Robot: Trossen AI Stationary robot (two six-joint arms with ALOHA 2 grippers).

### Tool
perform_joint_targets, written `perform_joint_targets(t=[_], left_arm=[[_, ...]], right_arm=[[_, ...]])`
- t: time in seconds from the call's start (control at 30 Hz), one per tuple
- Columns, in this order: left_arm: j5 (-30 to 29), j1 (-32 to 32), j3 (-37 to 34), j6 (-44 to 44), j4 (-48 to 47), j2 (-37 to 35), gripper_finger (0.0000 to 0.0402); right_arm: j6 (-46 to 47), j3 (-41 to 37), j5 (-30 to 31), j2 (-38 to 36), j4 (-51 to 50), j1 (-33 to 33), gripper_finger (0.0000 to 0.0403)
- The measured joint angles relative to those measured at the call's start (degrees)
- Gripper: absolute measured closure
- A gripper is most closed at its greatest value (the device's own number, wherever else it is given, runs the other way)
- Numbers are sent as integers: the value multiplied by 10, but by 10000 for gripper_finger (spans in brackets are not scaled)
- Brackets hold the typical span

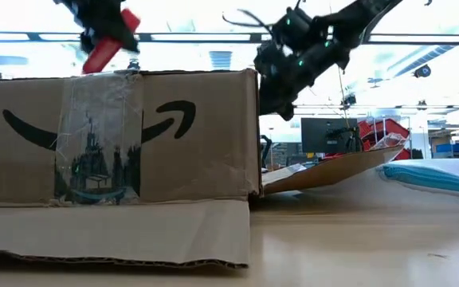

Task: Unpack boxes
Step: Break down the box using the red cutter

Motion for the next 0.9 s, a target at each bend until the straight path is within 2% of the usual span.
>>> perform_joint_targets(t=[0.1,0.23,0.57,0.77,0.9], left_arm=[[33,-33,-3,2,53,3,372],[34,-83,-4,-3,66,24,372],[35,-180,-5,-58,121,94,372],[35,-229,-5,-89,132,145,372],[36,-255,-5,-90,163,179,372]], right_arm=[[6,9,-5,24,13,-51,403],[-12,46,-29,60,14,-89,403],[-51,169,-41,151,-8,-113,403],[-77,199,-42,189,-45,-116,403],[-85,200,-66,204,-70,-118,403]])
